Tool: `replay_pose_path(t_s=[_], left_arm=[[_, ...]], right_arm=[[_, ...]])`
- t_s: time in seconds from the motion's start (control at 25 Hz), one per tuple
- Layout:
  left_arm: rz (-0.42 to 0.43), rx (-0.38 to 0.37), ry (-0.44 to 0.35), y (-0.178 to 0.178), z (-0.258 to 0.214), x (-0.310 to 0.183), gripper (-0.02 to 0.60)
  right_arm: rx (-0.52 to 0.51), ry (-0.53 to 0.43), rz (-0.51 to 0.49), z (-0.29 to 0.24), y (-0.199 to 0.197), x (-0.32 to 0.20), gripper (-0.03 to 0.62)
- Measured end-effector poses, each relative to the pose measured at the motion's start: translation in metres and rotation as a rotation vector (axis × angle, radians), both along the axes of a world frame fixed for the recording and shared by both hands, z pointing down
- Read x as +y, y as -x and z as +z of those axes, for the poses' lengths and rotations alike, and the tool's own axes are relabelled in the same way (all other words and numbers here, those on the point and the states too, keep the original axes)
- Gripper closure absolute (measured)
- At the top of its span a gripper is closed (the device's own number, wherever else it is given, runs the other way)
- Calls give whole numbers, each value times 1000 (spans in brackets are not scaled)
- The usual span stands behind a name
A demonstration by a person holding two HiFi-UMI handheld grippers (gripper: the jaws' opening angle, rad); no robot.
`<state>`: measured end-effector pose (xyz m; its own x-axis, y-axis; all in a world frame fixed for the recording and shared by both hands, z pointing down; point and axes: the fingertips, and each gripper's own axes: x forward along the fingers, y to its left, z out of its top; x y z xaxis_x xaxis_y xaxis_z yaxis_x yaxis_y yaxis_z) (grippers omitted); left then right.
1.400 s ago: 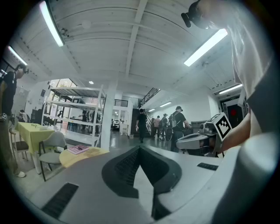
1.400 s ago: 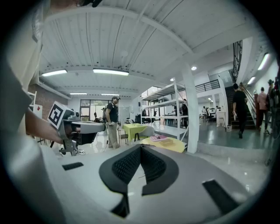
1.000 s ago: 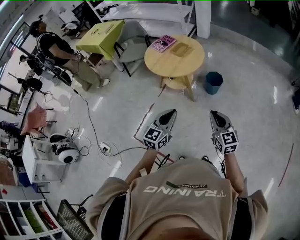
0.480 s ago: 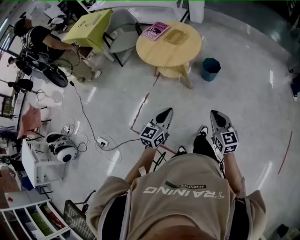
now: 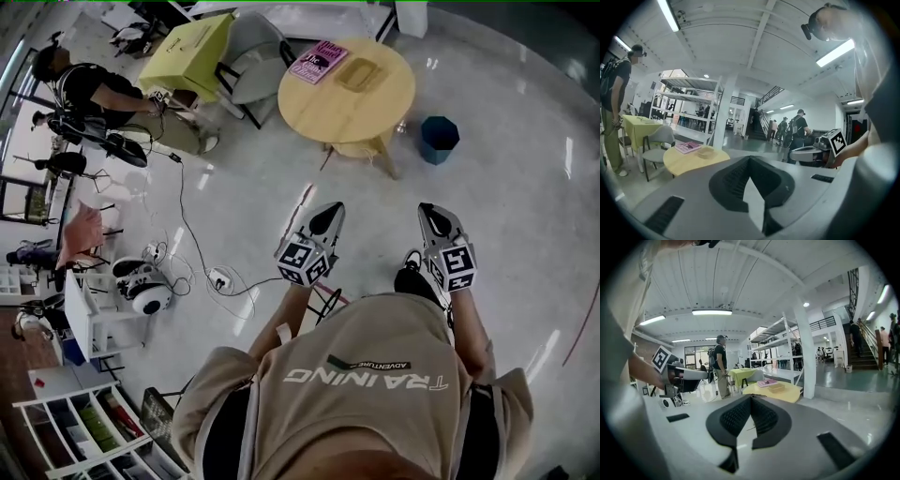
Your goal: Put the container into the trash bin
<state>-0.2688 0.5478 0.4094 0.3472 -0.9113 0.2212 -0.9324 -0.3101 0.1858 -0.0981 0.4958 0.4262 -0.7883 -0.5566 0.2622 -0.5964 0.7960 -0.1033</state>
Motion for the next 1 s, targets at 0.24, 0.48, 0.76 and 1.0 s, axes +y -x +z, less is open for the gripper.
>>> replay_pose_path(t_s=[0.24, 0.48, 0.76, 1.0], left_arm=[[-55, -14, 36, -18, 7, -66, 569], [-91, -4, 62, -27, 18, -110, 569], [-46, -28, 81, -31, 16, -137, 569], [-49, -13, 85, 5, 37, -167, 569]], right_arm=[[9, 15, -48, 8, -13, -67, 597], [17, 60, -78, 23, -15, -106, 597], [35, 90, -111, 29, -3, -135, 597], [68, 65, -134, 37, 30, -162, 597]])
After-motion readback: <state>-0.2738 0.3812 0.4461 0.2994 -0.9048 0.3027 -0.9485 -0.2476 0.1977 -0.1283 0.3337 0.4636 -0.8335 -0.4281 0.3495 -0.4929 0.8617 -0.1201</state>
